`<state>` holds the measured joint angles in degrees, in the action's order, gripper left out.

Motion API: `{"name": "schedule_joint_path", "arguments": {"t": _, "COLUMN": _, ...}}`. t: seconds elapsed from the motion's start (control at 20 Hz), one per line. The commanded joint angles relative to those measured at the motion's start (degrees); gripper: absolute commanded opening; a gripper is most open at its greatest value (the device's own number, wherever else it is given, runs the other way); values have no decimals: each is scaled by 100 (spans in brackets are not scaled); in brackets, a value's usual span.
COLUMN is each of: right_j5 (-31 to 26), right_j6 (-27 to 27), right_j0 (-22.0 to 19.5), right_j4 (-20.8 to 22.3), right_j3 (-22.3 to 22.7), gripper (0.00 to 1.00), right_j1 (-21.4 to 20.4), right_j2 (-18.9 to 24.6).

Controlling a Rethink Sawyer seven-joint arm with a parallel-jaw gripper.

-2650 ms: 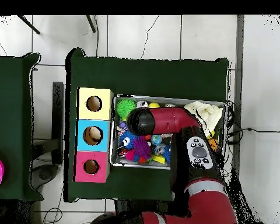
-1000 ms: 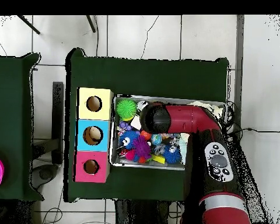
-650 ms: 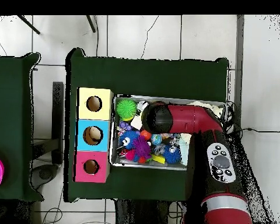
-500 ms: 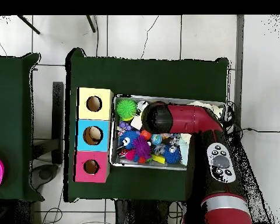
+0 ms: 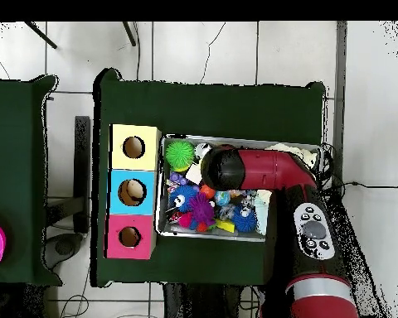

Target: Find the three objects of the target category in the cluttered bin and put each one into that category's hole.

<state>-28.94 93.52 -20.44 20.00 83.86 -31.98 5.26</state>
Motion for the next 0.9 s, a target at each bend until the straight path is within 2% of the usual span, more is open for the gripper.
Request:
{"name": "schedule_joint_path", "arguments": {"t": 0.05, "right_j5": -104, "right_j6": 553, "right_j0": -190, "right_j4": -283, "right_j3": 488, "gripper": 100, "right_j1": 89, "right_j2": 354}}
{"name": "schedule_joint_path", "arguments": {"t": 0.25, "right_j5": -180, "right_j6": 519, "right_j0": -222, "right_j4": -409, "right_j3": 503, "gripper": 100, "right_j1": 68, "right_j2": 435}}
{"name": "schedule_joint_path", "arguments": {"t": 0.45, "right_j5": -63, "right_j6": 712, "right_j0": -94, "right_j4": -464, "right_j3": 535, "gripper": 100, "right_j1": 118, "right_j2": 320}}
{"name": "schedule_joint_path", "arguments": {"t": 0.55, "right_j5": 139, "right_j6": 1160, "right_j0": 92, "right_j4": -545, "right_j3": 619, "gripper": 100, "right_j1": 35, "right_j2": 76}}
{"name": "schedule_joint_path", "arguments": {"t": 0.65, "right_j5": 446, "right_j6": 1940, "right_j0": 421, "right_j4": -708, "right_j3": 692, "gripper": 100, "right_j1": -12, "right_j2": -370}}
{"name": "schedule_joint_path", "arguments": {"t": 0.8, "right_j5": 531, "right_j6": 2775, "right_j0": 625, "right_j4": -1286, "right_j3": 871, "gripper": 100, "right_j1": 3, "right_j2": -663}}
{"name": "schedule_joint_path", "arguments": {"t": 0.9, "right_j5": 677, "right_j6": 3045, "right_j0": 662, "right_j4": -1614, "right_j3": 902, "gripper": 100, "right_j1": 87, "right_j2": -779}}
